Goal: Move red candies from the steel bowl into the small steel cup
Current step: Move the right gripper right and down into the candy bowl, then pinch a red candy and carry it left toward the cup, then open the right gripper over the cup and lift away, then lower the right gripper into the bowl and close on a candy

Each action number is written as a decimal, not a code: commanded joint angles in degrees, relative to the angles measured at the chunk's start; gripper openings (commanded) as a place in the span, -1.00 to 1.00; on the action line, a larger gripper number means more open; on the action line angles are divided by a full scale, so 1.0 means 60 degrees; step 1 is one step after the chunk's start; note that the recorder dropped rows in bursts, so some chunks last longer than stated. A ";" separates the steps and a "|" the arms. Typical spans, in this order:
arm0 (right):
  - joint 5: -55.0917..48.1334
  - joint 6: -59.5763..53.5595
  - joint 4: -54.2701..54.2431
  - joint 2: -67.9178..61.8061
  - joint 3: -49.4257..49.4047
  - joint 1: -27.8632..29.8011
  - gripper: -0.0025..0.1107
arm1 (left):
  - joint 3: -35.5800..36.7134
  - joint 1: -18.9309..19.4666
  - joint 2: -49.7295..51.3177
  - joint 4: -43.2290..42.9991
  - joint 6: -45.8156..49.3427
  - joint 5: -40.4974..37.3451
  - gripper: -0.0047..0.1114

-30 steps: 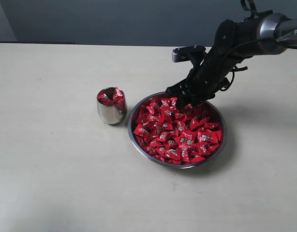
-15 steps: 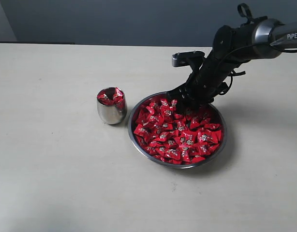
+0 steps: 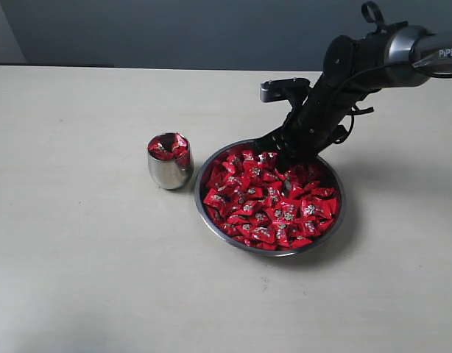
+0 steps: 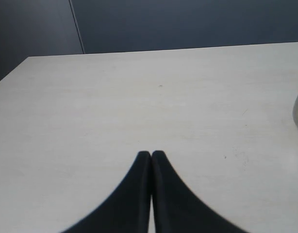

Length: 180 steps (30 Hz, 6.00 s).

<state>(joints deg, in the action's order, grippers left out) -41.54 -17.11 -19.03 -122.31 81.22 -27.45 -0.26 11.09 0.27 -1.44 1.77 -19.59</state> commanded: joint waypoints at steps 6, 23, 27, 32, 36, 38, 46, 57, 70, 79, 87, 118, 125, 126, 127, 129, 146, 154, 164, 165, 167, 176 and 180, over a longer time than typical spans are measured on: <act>-0.0240 -0.0043 0.0081 0.0470 0.0126 0.0002 -0.89 | 0.0044 -0.0063 -0.0046 -0.0018 -0.0014 0.0075 -0.91; -0.0463 0.0020 -0.0375 0.1207 0.0126 0.0002 -0.89 | 0.0044 -0.0063 -0.0046 -0.0018 -0.0014 0.0075 -0.91; -0.0484 0.0020 -0.0443 0.1586 0.0126 0.0002 -0.93 | 0.0044 -0.0063 -0.0046 -0.0018 -0.0014 0.0075 -0.91; -0.0484 -0.0001 -0.0802 0.1991 0.0126 0.0002 -0.97 | 0.0044 -0.0063 -0.0046 -0.0018 -0.0014 0.0075 -0.91; -0.0484 -0.0105 -0.1028 0.2216 0.0126 0.0002 -0.97 | 0.0044 -0.0063 -0.0046 -0.0018 -0.0014 0.0075 -0.91; -0.0521 -0.0369 -0.1486 0.2325 0.0126 0.0002 -0.97 | 0.0044 -0.0063 -0.0046 -0.0018 -0.0014 0.0075 -0.91; -0.0760 -0.2255 -0.4122 0.2461 0.0466 -0.0198 -0.97 | 0.0044 -0.0063 -0.0046 -0.0018 -0.0014 0.0075 -0.91; -0.0502 -0.2320 -0.4122 0.1439 0.2503 -0.1690 -0.97 | 0.0044 -0.0063 -0.0046 -0.0018 -0.0014 0.0075 -0.91; -0.0468 -0.2300 -0.4051 -0.0601 0.3747 -0.2292 -0.97 | 0.0044 -0.0063 -0.0046 -0.0018 -0.0014 0.0075 -0.91; -0.0053 -0.2153 -0.3495 -0.0898 0.3747 -0.2297 -0.97 | 0.0044 -0.0063 -0.0046 -0.0018 -0.0014 0.0075 -0.91; 0.0124 -0.2153 -0.3287 -0.1088 0.3747 -0.2297 -0.97 | 0.0044 -0.0063 -0.0046 -0.0018 -0.0014 0.0075 -0.91; -0.0619 -0.2139 -0.3071 -0.0688 0.3747 -0.2297 -0.34 | 0.0044 -0.0063 -0.0046 -0.0018 -0.0014 0.0075 -0.91; -0.0761 -0.1963 -0.2975 -0.0236 0.3707 -0.2106 -0.34 | 0.0044 -0.0063 -0.0046 -0.0018 -0.0014 0.0075 -0.91; -0.0734 -0.1913 -0.2988 -0.0167 0.3618 -0.2087 -0.34 | 0.0044 -0.0063 -0.0046 -0.0018 -0.0014 0.0075 -0.91; -0.0678 -0.1913 -0.2952 -0.0066 0.3485 -0.1989 -0.34 | 0.0044 -0.0063 -0.0046 -0.0018 -0.0014 0.0075 -0.91; -0.0414 -0.1894 -0.2905 0.0158 0.3076 -0.1876 -0.34 | 0.0044 -0.0063 -0.0046 -0.0018 -0.0014 0.0075 -0.91; 0.3320 -0.1894 -0.2631 0.4018 -0.2831 -0.0228 -0.34 | 0.0044 -0.0063 -0.0046 -0.0018 -0.0014 0.0075 -0.91; 0.1360 -0.1873 -0.2225 0.3822 -0.3037 0.0116 -0.34 | 0.0044 -0.0063 -0.0046 -0.0018 -0.0014 0.0075 -0.91; -0.0314 -0.1943 -0.0367 0.3756 -0.3037 0.0116 -0.34 | 0.0044 -0.0063 -0.0046 -0.0018 -0.0014 0.0075 -0.91; -0.0501 -0.1943 -0.0080 0.3756 -0.3037 0.0116 -0.34 | 0.0044 -0.0063 -0.0046 -0.0018 -0.0014 0.0075 -0.91; -0.0904 -0.1961 0.0179 0.3756 -0.3037 0.0116 -0.34 | 0.0044 -0.0063 -0.0046 -0.0018 -0.0014 0.0075 -0.91; -0.1371 -0.1861 -0.0105 0.3756 -0.3037 0.0116 -0.34 | 0.0044 -0.0063 -0.0046 -0.0018 -0.0014 0.0075 -0.91; -0.1230 -0.1338 -0.0085 0.3756 -0.3037 0.0116 -0.34 | 0.0044 -0.0063 -0.0046 -0.0018 -0.0014 0.0075 -0.91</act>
<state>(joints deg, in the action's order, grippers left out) -49.47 -26.96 -19.47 -100.07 63.19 -27.10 -0.26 11.09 0.27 -1.44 1.77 -19.59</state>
